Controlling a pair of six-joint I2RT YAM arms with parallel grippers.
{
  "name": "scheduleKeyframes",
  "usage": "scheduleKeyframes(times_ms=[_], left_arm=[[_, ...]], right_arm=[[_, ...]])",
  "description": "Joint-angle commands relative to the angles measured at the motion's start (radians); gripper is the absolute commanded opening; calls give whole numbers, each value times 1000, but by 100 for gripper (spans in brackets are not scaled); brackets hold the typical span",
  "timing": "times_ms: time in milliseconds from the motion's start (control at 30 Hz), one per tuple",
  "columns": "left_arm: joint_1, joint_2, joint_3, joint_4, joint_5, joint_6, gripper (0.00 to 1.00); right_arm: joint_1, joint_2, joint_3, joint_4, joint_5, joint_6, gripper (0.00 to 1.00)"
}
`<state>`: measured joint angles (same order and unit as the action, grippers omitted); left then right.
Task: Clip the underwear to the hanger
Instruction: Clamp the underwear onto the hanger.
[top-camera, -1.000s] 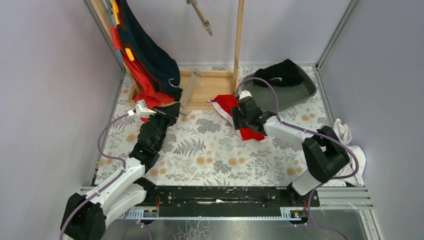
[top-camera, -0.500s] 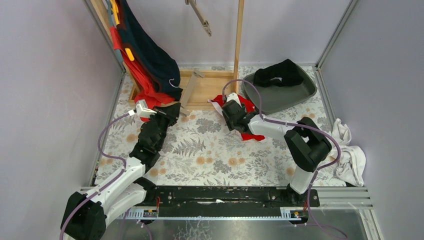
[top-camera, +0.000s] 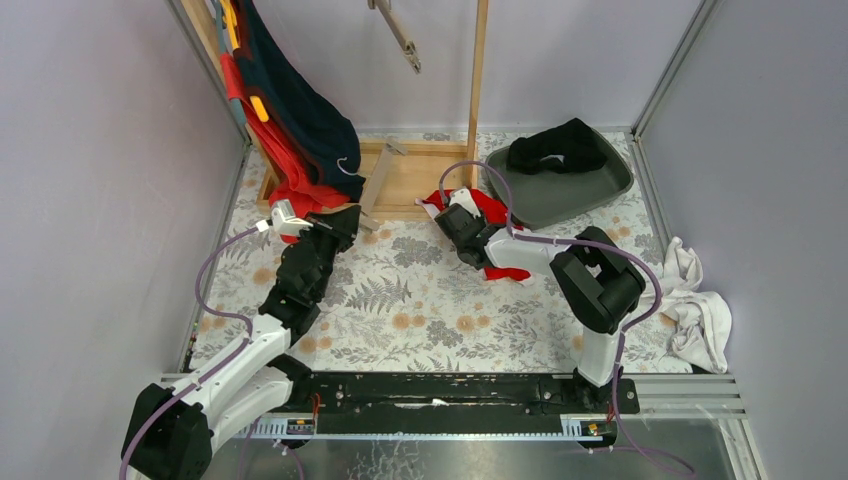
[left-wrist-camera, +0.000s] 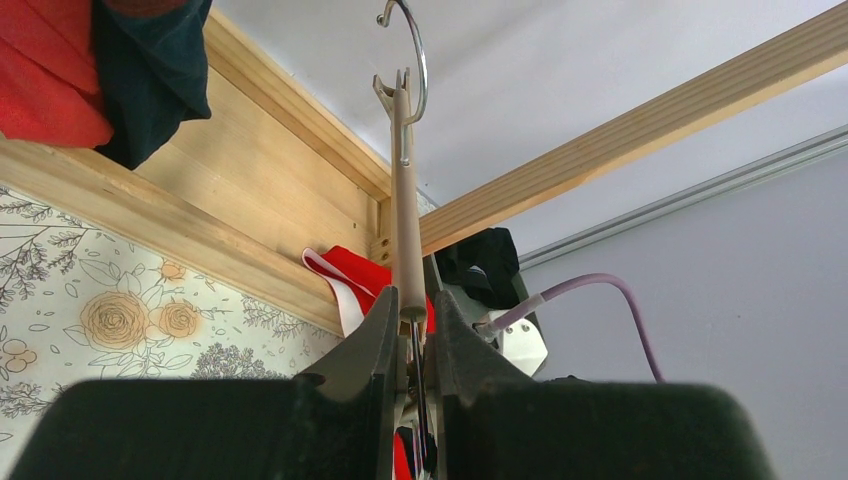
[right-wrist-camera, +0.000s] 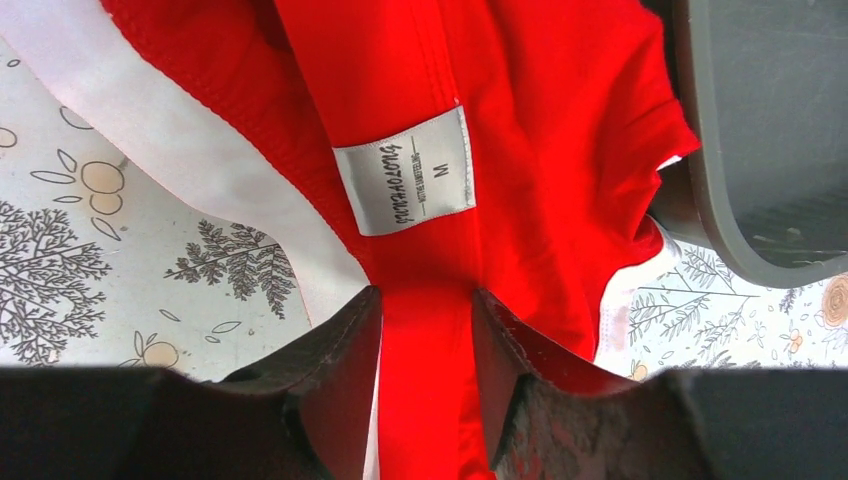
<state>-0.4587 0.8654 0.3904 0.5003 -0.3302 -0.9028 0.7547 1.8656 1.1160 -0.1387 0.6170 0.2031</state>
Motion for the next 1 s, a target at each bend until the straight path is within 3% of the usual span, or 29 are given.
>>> scheduleKeyframes(times_ms=[0, 267, 500, 533, 700, 800, 967], left_arm=[[-8, -11, 22, 103, -31, 21, 0], [-8, -12, 21, 101, -30, 22, 0], [-8, -12, 21, 99, -30, 22, 0], [-8, -11, 21, 99, -30, 21, 0], [-8, -9, 20, 99, -29, 21, 0], [-7, -10, 20, 100, -29, 20, 0], [-7, -9, 19, 101, -32, 21, 0]], right_arm=[[17, -2, 42, 7, 70, -5, 41], [35, -7, 44, -3, 81, -5, 11], [51, -17, 46, -15, 88, -3, 0], [54, -19, 46, -17, 90, -3, 3], [59, -15, 64, -28, 109, -7, 40], [60, 1, 80, -36, 130, -12, 51], [66, 30, 109, -58, 124, -13, 55]])
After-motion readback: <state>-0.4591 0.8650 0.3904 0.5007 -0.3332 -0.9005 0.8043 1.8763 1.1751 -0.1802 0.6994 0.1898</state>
